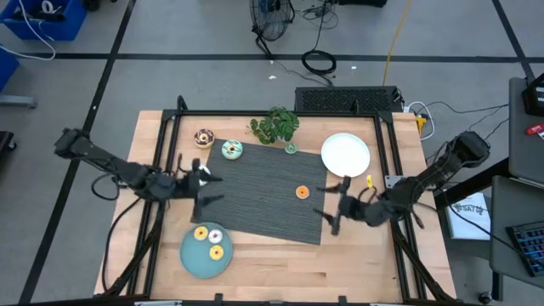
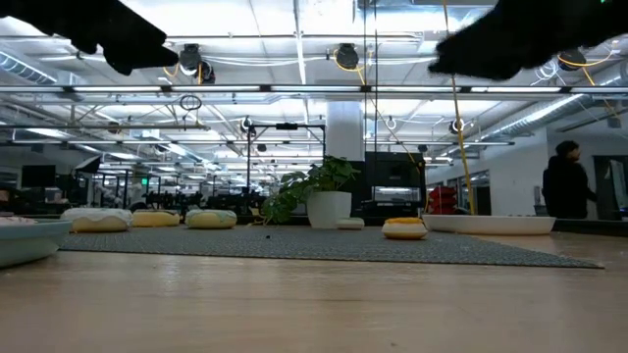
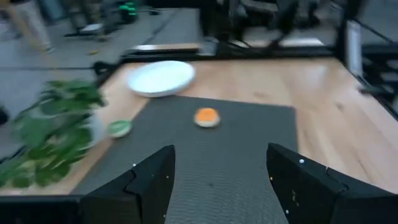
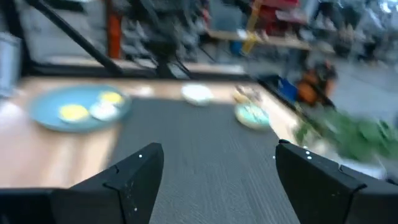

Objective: Pick & Place donuts
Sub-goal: Put the small orange donut on the blue plate

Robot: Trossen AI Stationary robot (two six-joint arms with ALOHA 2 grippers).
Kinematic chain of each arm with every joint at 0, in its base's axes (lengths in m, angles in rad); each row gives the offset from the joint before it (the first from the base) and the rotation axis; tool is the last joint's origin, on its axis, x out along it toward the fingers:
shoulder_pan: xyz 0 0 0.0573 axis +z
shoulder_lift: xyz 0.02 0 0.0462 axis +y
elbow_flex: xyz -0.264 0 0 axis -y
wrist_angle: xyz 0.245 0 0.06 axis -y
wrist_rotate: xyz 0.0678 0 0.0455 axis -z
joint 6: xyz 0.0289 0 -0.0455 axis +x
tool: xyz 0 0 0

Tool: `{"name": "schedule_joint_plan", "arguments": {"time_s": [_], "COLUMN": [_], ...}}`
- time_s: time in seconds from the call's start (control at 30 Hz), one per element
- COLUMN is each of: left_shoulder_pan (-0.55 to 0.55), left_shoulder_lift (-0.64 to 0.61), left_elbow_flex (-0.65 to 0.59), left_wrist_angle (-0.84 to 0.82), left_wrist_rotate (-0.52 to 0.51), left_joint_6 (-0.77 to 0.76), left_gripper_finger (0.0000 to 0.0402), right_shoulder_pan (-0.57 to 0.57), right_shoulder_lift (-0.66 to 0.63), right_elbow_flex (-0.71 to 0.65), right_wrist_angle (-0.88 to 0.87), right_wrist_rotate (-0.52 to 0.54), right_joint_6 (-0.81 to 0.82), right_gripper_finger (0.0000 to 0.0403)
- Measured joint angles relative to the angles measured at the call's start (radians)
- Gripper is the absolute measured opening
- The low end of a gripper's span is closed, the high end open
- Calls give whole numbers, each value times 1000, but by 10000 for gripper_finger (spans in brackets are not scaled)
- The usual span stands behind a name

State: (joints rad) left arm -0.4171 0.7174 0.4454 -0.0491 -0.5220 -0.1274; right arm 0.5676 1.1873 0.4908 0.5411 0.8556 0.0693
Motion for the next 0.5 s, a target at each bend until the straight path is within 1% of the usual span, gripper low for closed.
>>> {"name": "schedule_joint_plan", "arguments": {"time_s": [0.07,0.13,0.23,0.3,0.33,0.43,0.5], "left_shoulder_pan": [33,60,90,106,114,128,133], "left_shoulder_lift": [-34,-56,-67,-63,-58,-40,-33], "left_elbow_flex": [0,0,-8,-18,-21,-23,-23], "left_wrist_angle": [-13,-27,-46,-50,-50,-47,-32], "left_wrist_rotate": [-1,24,30,26,26,25,25], "left_joint_6": [-6,-3,14,17,16,14,18], "left_gripper_finger": [253,253,253,253,253,253,253], "right_shoulder_pan": [-83,-167,-263,-293,-300,-306,-306], "right_shoulder_lift": [0,1,23,52,72,149,206], "right_elbow_flex": [0,0,0,0,0,0,0], "right_wrist_angle": [-100,-220,-352,-396,-387,-336,-271], "right_wrist_rotate": [-59,-143,-250,-285,-289,-308,-310], "right_joint_6": [83,202,336,358,358,295,245], "right_gripper_finger": [288,288,288,288,288,288,288]}}
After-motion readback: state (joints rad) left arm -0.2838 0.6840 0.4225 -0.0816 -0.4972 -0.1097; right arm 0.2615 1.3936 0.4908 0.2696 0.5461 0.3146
